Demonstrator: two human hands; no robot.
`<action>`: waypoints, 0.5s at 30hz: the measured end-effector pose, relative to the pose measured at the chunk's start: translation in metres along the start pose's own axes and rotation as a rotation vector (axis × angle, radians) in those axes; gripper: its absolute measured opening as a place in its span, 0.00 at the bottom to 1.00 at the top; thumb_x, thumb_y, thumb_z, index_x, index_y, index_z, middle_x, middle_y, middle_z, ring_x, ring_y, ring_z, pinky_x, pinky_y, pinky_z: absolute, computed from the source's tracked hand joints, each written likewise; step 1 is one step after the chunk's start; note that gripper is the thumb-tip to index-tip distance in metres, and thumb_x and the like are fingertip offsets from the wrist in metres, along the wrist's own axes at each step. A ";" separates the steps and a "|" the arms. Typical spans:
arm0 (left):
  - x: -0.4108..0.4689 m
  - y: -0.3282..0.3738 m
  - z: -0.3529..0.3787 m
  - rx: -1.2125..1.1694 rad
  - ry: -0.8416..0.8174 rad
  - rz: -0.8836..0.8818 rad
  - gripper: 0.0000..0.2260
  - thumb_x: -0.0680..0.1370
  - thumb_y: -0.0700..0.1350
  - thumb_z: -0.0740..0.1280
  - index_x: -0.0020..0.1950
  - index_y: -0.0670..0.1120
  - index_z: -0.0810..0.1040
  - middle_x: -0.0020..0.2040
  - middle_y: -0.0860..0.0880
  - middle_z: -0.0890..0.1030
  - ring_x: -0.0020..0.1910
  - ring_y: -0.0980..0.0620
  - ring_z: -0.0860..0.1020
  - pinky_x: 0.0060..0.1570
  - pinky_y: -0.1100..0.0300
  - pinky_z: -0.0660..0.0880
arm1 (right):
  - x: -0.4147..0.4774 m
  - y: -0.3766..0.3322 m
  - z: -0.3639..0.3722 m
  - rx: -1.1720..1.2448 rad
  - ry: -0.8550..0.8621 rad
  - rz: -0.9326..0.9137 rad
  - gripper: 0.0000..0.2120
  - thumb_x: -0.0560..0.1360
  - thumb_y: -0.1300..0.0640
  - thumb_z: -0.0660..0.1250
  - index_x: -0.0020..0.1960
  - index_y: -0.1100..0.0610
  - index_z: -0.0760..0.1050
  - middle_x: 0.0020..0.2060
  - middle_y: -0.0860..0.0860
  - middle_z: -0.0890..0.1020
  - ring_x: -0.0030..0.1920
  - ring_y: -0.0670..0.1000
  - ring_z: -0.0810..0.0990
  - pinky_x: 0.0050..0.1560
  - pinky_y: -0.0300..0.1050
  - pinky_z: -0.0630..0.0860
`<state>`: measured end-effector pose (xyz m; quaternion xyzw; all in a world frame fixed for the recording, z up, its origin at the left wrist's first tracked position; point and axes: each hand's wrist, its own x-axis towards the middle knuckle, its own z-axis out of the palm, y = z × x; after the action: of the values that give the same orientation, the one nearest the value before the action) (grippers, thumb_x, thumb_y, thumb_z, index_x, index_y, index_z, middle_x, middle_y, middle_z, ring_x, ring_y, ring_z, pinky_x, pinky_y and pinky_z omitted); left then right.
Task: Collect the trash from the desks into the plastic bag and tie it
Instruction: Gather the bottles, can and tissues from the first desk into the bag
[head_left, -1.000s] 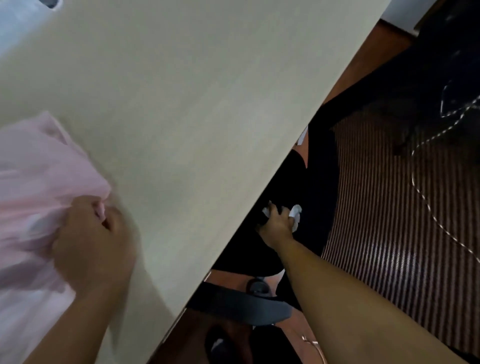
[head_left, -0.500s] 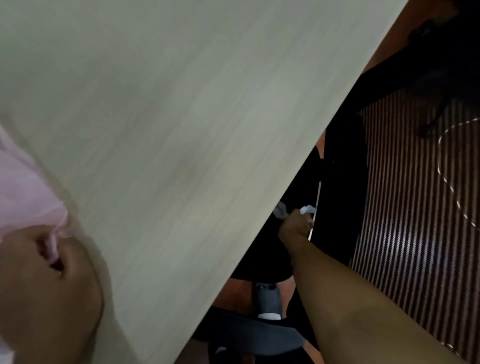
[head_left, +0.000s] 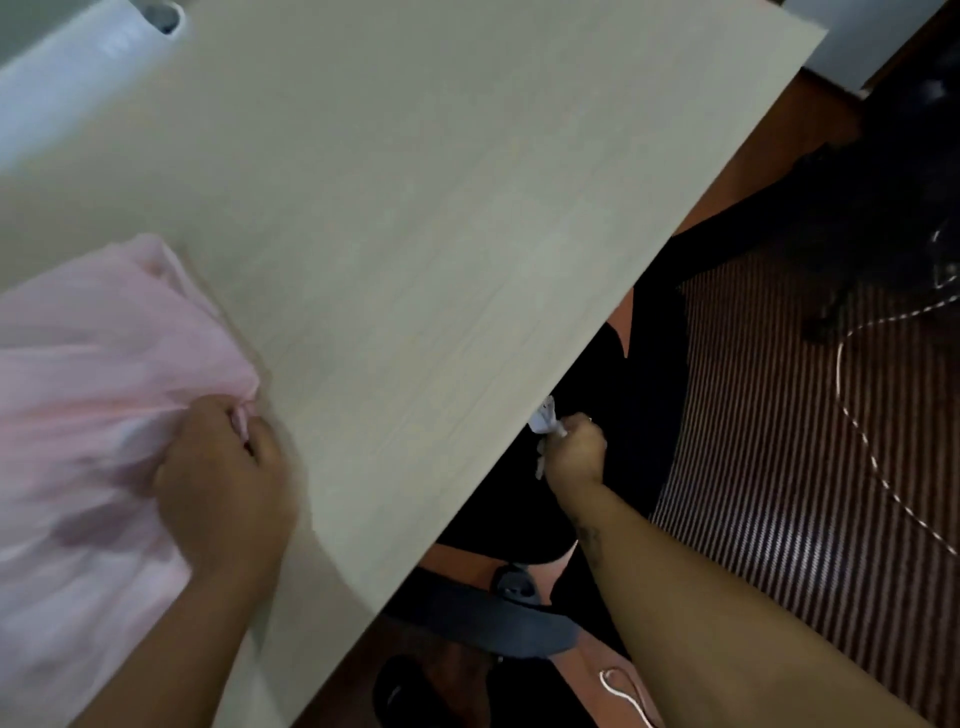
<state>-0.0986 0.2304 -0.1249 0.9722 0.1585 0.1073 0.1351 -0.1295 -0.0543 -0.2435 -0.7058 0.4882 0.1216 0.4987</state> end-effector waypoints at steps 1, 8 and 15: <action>0.000 0.002 -0.002 -0.019 -0.011 -0.001 0.06 0.78 0.43 0.60 0.43 0.43 0.70 0.38 0.37 0.76 0.36 0.36 0.76 0.38 0.46 0.72 | -0.009 0.000 -0.004 0.005 0.023 -0.052 0.08 0.77 0.68 0.60 0.51 0.60 0.75 0.39 0.53 0.74 0.38 0.50 0.72 0.35 0.33 0.68; -0.006 -0.005 -0.063 -0.322 -0.150 -0.078 0.06 0.83 0.46 0.58 0.51 0.44 0.69 0.41 0.42 0.75 0.40 0.39 0.75 0.40 0.49 0.71 | -0.106 -0.024 -0.031 -0.003 0.211 -0.436 0.08 0.75 0.69 0.60 0.51 0.62 0.74 0.53 0.58 0.73 0.43 0.52 0.72 0.42 0.39 0.65; -0.017 -0.051 -0.174 -0.500 -0.073 -0.082 0.09 0.83 0.54 0.54 0.51 0.49 0.67 0.39 0.45 0.79 0.41 0.40 0.77 0.40 0.47 0.76 | -0.238 -0.100 -0.002 -0.017 0.075 -0.922 0.06 0.76 0.66 0.63 0.51 0.58 0.73 0.50 0.49 0.68 0.41 0.43 0.69 0.42 0.26 0.64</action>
<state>-0.1722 0.3109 0.0210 0.9044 0.1615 0.1027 0.3813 -0.1663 0.0814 -0.0268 -0.8573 0.1401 -0.1346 0.4769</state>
